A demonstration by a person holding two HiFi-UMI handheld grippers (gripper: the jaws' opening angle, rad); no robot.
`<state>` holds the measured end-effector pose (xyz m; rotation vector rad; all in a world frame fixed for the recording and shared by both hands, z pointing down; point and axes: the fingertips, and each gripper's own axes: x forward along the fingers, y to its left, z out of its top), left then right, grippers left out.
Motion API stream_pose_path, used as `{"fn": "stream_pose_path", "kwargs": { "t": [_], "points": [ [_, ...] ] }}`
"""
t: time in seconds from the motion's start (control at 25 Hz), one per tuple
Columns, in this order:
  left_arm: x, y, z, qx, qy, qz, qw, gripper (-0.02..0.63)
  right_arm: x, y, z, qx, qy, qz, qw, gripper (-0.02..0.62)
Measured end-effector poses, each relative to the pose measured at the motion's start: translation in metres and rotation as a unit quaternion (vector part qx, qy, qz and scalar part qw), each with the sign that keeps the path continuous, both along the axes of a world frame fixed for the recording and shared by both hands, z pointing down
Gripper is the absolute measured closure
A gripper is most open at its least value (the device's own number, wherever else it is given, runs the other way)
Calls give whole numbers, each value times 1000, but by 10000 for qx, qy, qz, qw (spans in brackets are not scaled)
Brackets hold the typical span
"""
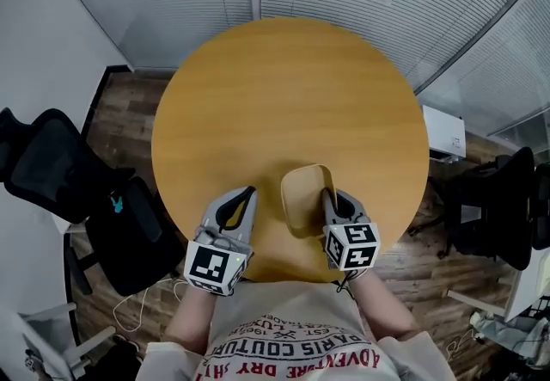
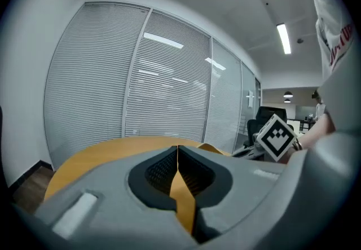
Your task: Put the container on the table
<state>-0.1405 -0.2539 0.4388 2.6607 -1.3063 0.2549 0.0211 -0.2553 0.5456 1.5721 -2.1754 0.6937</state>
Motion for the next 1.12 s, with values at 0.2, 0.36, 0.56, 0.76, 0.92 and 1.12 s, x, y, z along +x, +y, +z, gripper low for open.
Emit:
{"fn": "stream_pose_path", "kwargs": {
  "t": [0.2, 0.36, 0.56, 0.76, 0.92, 1.12],
  "points": [
    [-3, -12, 30, -195, 5, -15, 9998, 594, 0, -10, 48, -527, 148, 50, 9985, 584],
    [-8, -15, 42, -332, -58, -168, 9993, 594, 0, -9, 93, -1017, 275, 79, 9944, 584],
    [-16, -15, 57, -572, -33, -317, 9979, 594, 4, 1, 129, -1436, 335, 178, 9889, 583],
    [-22, -16, 69, -669, -179, -451, 9966, 594, 7, 2, 146, -1620, 418, 209, 9857, 583],
    [-20, -18, 73, -725, -181, -460, 9961, 594, 8, 0, 152, -1627, 468, 193, 9854, 583],
    [-25, -19, 74, -780, -164, -601, 9950, 594, 9, 2, 152, -1590, 569, 224, 9854, 583]
  ]
}}
